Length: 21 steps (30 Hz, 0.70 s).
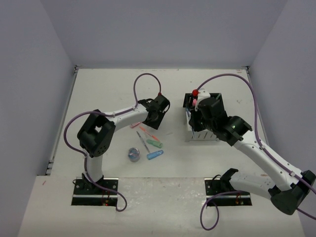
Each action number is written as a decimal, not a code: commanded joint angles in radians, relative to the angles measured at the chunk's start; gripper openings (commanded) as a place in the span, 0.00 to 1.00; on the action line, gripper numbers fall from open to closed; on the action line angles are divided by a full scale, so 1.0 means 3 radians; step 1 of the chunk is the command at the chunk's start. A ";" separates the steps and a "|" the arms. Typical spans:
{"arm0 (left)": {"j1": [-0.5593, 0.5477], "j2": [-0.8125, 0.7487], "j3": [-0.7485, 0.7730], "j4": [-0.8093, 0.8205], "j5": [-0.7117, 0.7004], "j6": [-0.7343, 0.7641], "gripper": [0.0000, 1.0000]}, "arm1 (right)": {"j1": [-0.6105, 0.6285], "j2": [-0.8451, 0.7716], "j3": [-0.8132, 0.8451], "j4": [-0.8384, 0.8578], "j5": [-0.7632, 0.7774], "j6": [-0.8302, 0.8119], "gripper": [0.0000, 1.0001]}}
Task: Sort the stationery into containers
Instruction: Close the pen cap on the pen.
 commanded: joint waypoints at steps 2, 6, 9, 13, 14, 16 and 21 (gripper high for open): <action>0.0043 -0.0047 0.0110 -0.0063 -0.0017 0.0116 0.45 | -0.0002 -0.0057 -0.0035 0.0046 -0.0102 -0.0051 0.00; 0.0039 -0.0124 0.0081 -0.0011 0.0004 0.0124 0.46 | -0.0008 -0.0032 -0.0051 0.0080 -0.0128 -0.0052 0.00; 0.0055 -0.0119 0.0096 -0.0011 0.0033 0.0186 0.48 | -0.0008 -0.0012 -0.0051 0.0095 -0.0156 -0.0056 0.00; 0.0158 -0.0022 0.0126 0.0027 0.0183 0.0293 0.49 | -0.0008 0.0010 -0.0056 0.0116 -0.0174 -0.0064 0.00; 0.0198 0.0006 0.0140 0.0025 0.0201 0.0301 0.49 | -0.0008 0.0017 -0.0056 0.0113 -0.0177 -0.0069 0.00; 0.0273 0.0049 0.0163 0.0040 0.0243 0.0321 0.48 | -0.0008 0.0024 -0.0056 0.0106 -0.0189 -0.0072 0.00; 0.0298 0.0117 0.0219 0.0084 0.0390 0.0372 0.47 | -0.0004 0.0021 -0.0068 0.0104 -0.0189 -0.0082 0.00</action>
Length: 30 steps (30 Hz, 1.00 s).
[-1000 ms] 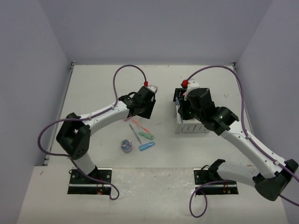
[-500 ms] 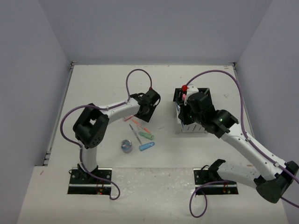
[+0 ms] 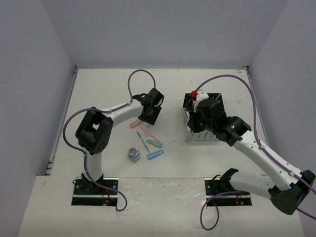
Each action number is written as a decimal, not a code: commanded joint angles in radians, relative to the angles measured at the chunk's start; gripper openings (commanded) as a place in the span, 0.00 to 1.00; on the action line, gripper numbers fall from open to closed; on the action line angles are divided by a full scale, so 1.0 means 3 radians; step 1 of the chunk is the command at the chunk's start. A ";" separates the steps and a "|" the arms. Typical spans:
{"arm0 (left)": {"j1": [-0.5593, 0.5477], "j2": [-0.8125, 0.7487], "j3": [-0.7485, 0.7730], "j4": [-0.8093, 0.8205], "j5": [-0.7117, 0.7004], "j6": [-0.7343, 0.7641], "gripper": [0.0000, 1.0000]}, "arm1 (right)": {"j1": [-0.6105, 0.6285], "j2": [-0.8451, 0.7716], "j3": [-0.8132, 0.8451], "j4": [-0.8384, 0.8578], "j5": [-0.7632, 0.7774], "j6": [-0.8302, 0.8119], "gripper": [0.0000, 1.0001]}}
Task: Sort the stationery into containers
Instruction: Close the pen cap on the pen.
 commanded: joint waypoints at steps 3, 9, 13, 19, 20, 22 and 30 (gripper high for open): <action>0.0024 0.0082 0.0148 0.0135 0.0213 0.0178 0.47 | -0.0008 0.0016 -0.0021 0.0080 -0.0040 -0.0056 0.00; 0.0026 0.0190 0.0115 0.0159 0.0228 0.0181 0.43 | -0.0005 0.0021 -0.0021 0.0086 -0.0057 -0.0065 0.00; 0.0030 0.0270 0.0129 0.0147 0.0180 0.0163 0.42 | -0.0008 0.0006 -0.0026 0.0086 -0.0068 -0.0073 0.00; 0.0032 0.0381 0.0109 0.0158 0.0200 0.0128 0.31 | -0.0008 -0.0006 -0.0036 0.0091 -0.0089 -0.0080 0.00; 0.0029 0.0381 0.0096 0.0165 0.0200 0.0122 0.29 | -0.0008 -0.0012 -0.0036 0.0087 -0.0092 -0.0080 0.00; 0.0031 0.0383 0.0081 0.0172 0.0208 0.0117 0.23 | -0.0005 -0.0025 -0.0036 0.0091 -0.0124 -0.0080 0.00; 0.0028 0.0269 0.0035 0.0178 0.0304 0.0076 0.00 | -0.0002 -0.0218 -0.0109 0.0243 -0.0475 -0.0086 0.00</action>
